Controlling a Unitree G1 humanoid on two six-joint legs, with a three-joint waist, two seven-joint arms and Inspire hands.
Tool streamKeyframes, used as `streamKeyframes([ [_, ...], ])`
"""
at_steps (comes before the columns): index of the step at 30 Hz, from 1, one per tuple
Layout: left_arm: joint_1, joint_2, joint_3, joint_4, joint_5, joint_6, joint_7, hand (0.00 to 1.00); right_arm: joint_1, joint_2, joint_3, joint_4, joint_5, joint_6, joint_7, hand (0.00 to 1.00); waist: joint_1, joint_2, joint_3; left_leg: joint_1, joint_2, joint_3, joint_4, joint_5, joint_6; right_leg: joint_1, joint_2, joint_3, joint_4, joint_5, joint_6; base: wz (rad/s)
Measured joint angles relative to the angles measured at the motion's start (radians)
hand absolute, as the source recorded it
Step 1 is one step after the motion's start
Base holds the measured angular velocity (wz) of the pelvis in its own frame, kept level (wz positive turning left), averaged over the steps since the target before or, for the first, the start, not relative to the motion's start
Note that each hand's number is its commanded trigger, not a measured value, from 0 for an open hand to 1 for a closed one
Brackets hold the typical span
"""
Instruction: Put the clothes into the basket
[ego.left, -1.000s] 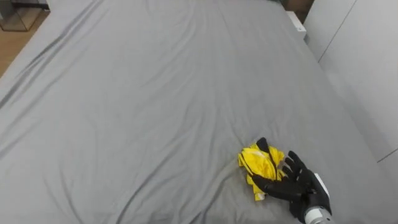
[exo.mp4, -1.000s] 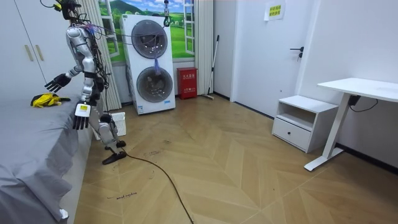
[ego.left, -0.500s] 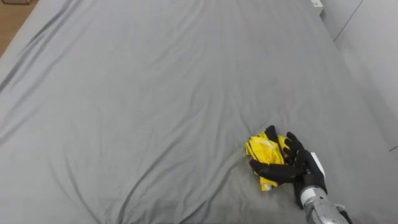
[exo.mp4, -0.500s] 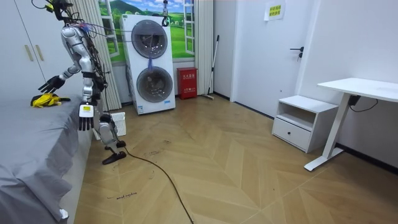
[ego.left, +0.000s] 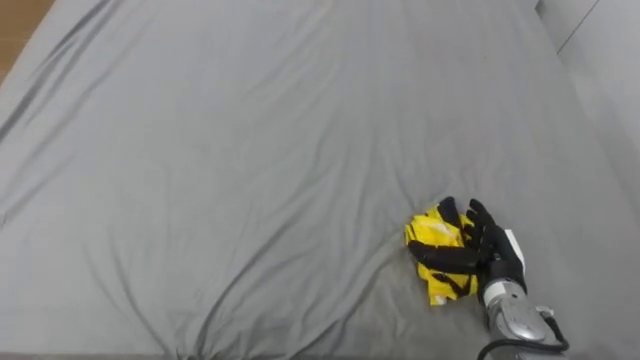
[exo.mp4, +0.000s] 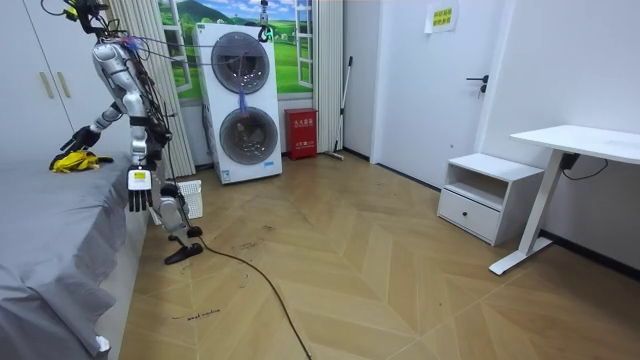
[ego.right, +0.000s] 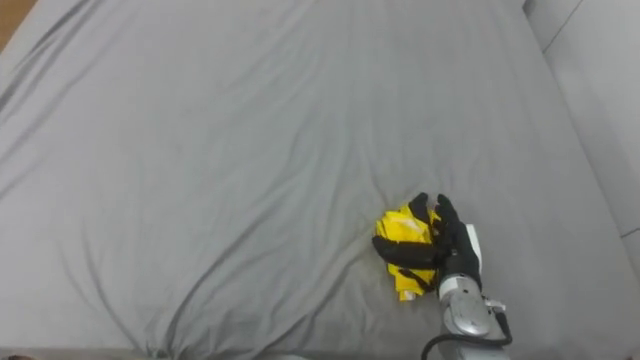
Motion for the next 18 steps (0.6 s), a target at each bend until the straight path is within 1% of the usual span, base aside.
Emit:
streamKeyframes([
  [4, -0.016, 0.004, -0.001, 0.002, 0.000, 0.005, -0.002, 0.00, -0.032, -0.001, 0.001, 0.075, -0.014, -0.004, -0.012, 0.00, 0.002, -0.010, 0.0007, -0.020, -0.002, -0.002, 0.003, 0.002, 0.002, -0.018, -0.002, -0.003, 0.001, 0.001, 0.002, 0.01],
  [6, -0.019, 0.005, -0.002, 0.002, -0.004, 0.005, -0.004, 0.00, -0.083, -0.005, -0.001, 0.153, -0.020, -0.007, -0.012, 0.00, 0.000, -0.014, 0.0029, -0.036, -0.002, -0.002, 0.011, 0.002, 0.003, -0.028, -0.003, -0.004, 0.001, 0.003, 0.004, 0.00],
  [8, -0.022, 0.007, -0.014, 0.002, -0.012, 0.005, -0.006, 0.00, -0.122, -0.014, -0.001, 0.219, -0.020, -0.013, -0.013, 0.00, 0.001, -0.015, 0.0031, -0.045, -0.002, 0.000, 0.014, 0.003, 0.004, -0.035, -0.004, -0.005, 0.001, 0.003, 0.005, 0.04],
  [10, -0.030, 0.008, -0.024, 0.003, -0.017, 0.007, -0.006, 0.00, -0.149, -0.024, -0.002, 0.266, -0.026, -0.014, -0.015, 0.00, 0.003, -0.015, 0.0056, -0.049, -0.002, -0.002, 0.014, 0.003, 0.005, -0.039, -0.004, -0.005, 0.001, 0.004, 0.006, 0.02],
  [13, -0.039, 0.017, -0.047, 0.017, -0.023, 0.006, -0.007, 0.00, -0.173, -0.032, -0.002, 0.315, -0.043, -0.022, -0.023, 0.00, 0.007, -0.013, 0.0074, -0.048, -0.002, -0.004, 0.014, 0.003, 0.005, -0.037, -0.004, -0.008, -0.001, 0.004, 0.006, 0.00],
  [15, -0.051, 0.018, -0.064, 0.028, -0.022, 0.008, -0.007, 0.00, -0.188, -0.046, -0.002, 0.340, -0.039, -0.026, -0.043, 0.00, 0.013, -0.004, 0.0134, -0.049, -0.003, -0.004, 0.012, 0.003, 0.005, -0.040, -0.005, -0.008, -0.001, 0.004, 0.006, 0.00],
  [16, -0.057, 0.018, -0.069, 0.033, -0.022, 0.008, -0.007, 0.00, -0.191, -0.052, -0.002, 0.348, -0.040, -0.026, -0.048, 0.26, 0.017, -0.002, 0.0148, -0.049, -0.003, -0.004, 0.012, 0.003, 0.005, -0.042, -0.005, -0.008, -0.001, 0.004, 0.006, -0.03],
  [17, -0.066, 0.018, -0.074, 0.041, -0.022, 0.011, -0.009, 0.00, -0.196, -0.064, -0.005, 0.364, -0.042, -0.026, -0.058, 0.69, 0.025, 0.002, 0.0176, -0.050, -0.003, -0.004, 0.011, 0.003, 0.005, -0.043, -0.005, -0.009, -0.001, 0.004, 0.006, 0.00],
  [18, -0.070, 0.018, -0.074, 0.041, -0.022, 0.013, -0.012, 0.00, -0.204, -0.071, -0.007, 0.385, -0.045, -0.026, -0.067, 1.00, 0.029, 0.004, 0.0190, -0.052, -0.002, -0.004, 0.010, 0.004, 0.005, -0.046, -0.004, -0.010, -0.001, 0.004, 0.006, 0.00],
])
